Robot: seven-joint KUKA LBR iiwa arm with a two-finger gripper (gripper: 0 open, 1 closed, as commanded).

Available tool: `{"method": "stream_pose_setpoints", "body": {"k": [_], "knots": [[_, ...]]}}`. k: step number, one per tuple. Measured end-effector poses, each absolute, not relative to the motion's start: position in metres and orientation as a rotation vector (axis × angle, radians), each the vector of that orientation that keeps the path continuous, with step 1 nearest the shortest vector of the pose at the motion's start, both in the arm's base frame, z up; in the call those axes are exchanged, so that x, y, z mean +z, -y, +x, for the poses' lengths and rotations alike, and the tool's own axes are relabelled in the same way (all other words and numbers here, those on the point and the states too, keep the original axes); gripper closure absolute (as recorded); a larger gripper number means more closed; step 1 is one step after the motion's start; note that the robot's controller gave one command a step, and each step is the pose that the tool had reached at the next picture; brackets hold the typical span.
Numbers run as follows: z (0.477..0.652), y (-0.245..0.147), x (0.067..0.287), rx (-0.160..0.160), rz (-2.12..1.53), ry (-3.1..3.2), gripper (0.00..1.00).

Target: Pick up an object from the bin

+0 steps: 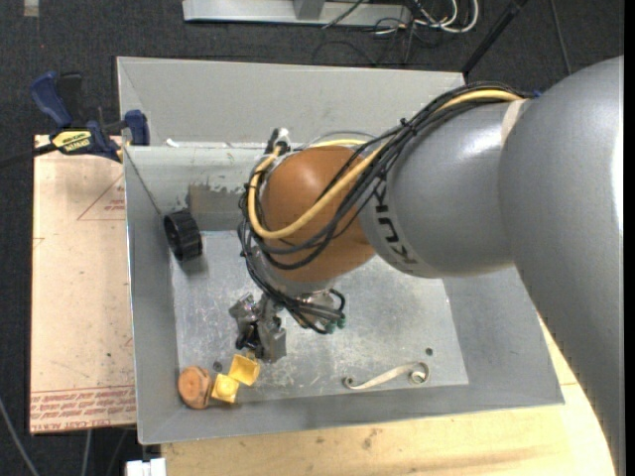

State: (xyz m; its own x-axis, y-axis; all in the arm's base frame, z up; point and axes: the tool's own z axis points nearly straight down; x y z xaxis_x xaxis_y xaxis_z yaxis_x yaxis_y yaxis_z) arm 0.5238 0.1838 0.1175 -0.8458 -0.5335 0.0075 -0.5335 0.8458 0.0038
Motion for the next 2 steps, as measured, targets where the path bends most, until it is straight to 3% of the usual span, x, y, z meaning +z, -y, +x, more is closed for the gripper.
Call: {"method": "stream_pose_setpoints", "body": {"k": [1, 2], "knots": [[0.549, -0.182, 0.151, -0.003, 0.865, 3.025, 1.00], [0.555, -0.172, 0.207, -0.002, 0.863, 3.018, 1.00]]}}
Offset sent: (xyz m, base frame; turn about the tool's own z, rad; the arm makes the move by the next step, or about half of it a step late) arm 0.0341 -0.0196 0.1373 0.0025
